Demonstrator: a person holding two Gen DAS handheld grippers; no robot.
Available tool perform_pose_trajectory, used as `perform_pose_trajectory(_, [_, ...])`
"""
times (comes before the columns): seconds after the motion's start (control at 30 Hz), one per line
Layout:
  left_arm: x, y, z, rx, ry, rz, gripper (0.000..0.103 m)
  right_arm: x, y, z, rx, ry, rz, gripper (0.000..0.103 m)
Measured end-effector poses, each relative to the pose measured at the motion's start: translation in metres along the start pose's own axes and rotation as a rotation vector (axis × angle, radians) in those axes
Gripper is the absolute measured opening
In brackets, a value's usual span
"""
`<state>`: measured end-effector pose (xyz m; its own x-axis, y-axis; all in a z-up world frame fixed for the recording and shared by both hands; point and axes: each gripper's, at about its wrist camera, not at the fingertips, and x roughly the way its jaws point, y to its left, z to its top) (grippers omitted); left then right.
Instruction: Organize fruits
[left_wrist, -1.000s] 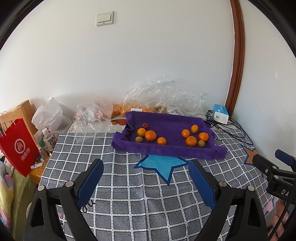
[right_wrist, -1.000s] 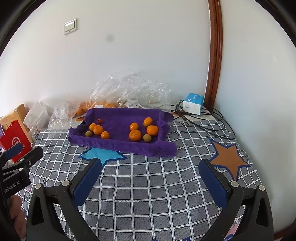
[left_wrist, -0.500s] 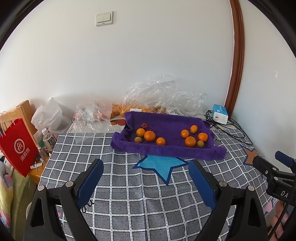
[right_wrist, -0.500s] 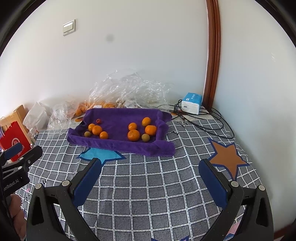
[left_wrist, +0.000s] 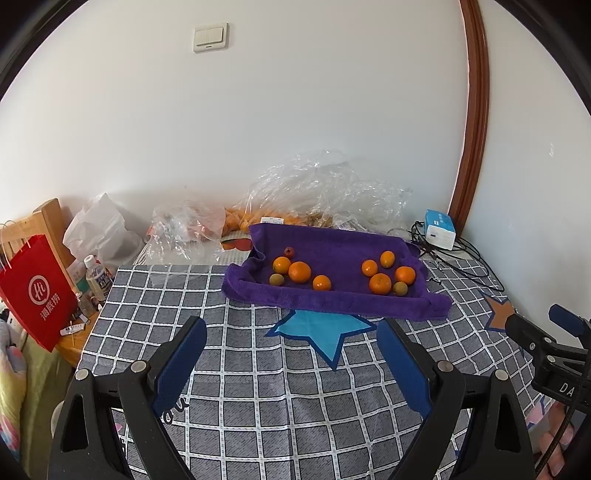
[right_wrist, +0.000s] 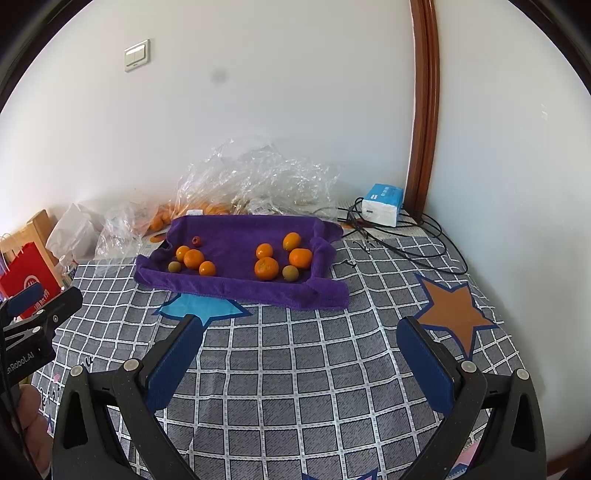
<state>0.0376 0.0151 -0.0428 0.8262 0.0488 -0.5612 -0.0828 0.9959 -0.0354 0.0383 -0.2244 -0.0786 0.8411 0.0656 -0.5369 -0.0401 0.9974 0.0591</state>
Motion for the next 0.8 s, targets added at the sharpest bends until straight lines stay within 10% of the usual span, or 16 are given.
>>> perform_pose_trajectory(0.8, [-0.0032, 0.0027, 0.0013, -0.017, -0.003, 0.006, 0.093, -0.0025, 0.0026, 0.0015, -0.007, -0.002, 0.002, 0.103])
